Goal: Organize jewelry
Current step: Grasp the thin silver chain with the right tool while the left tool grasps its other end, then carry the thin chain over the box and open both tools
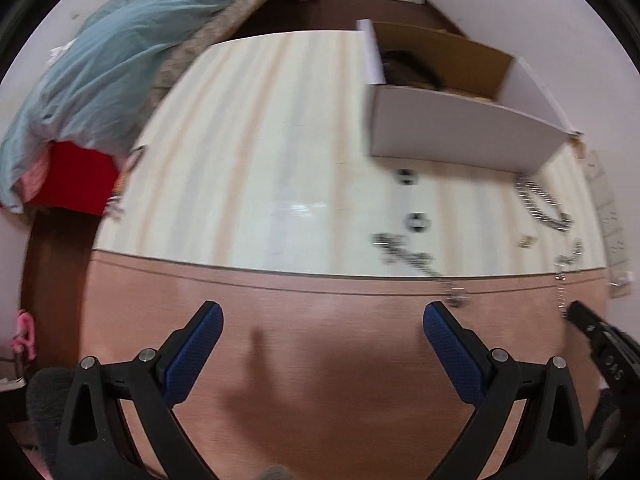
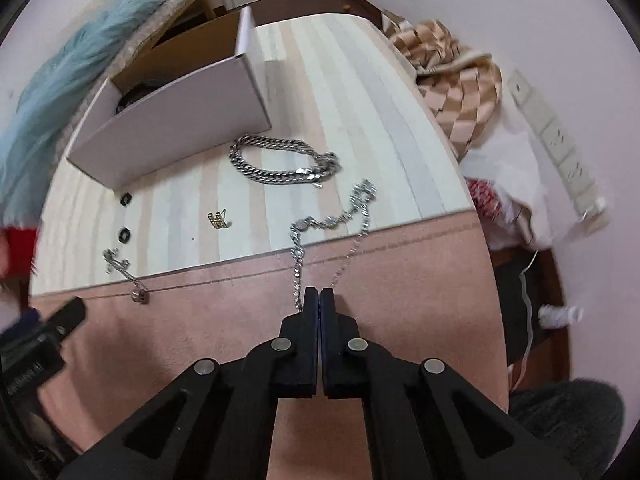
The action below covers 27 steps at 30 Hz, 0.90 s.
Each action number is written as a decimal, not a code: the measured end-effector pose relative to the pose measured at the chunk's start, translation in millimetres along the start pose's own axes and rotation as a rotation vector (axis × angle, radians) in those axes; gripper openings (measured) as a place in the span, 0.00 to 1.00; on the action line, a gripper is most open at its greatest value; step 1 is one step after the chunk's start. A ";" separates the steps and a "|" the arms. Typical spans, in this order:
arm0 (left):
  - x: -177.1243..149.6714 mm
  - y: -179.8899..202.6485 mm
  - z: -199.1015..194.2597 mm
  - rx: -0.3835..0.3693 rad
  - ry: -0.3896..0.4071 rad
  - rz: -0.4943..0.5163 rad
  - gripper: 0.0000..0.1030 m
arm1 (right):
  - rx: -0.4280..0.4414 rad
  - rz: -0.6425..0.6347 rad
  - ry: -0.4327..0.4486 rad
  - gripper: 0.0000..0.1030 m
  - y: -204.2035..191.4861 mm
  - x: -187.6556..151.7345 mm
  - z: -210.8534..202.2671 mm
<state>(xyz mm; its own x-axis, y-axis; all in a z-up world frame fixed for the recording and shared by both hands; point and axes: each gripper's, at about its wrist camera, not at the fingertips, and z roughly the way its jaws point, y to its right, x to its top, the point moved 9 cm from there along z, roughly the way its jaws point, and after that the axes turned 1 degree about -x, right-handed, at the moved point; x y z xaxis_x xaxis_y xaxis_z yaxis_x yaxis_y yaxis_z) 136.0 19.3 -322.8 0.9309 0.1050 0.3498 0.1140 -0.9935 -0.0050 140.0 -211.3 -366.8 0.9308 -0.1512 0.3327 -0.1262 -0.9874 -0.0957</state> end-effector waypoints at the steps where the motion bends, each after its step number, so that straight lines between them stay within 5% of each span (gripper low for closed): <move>1: -0.6 6.2 0.1 -0.012 0.000 0.009 0.99 | 0.004 0.019 -0.003 0.00 5.0 -1.3 -3.7; 8: -7.6 57.4 13.3 -0.085 -0.003 0.109 0.93 | 0.019 0.078 -0.006 0.00 22.6 -7.2 -17.1; 13: -10.1 74.2 19.5 -0.083 -0.002 0.153 0.44 | 0.020 0.089 -0.014 0.00 28.5 -10.4 -15.3; 19: -6.7 86.4 20.4 -0.090 0.021 0.179 0.10 | 0.031 0.112 -0.025 0.00 31.9 -12.3 -10.1; 27: -5.1 89.4 -2.1 -0.157 0.043 0.181 0.09 | 0.106 0.112 -0.004 0.00 19.0 -4.2 -27.2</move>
<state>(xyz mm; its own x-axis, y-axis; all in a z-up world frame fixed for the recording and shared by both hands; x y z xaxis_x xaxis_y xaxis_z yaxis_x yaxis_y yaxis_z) 140.7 -70.2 -323.0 0.9154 -0.0741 0.3956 -0.1118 -0.9911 0.0729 124.4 -230.7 -344.5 0.9143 -0.2595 0.3110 -0.1925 -0.9540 -0.2301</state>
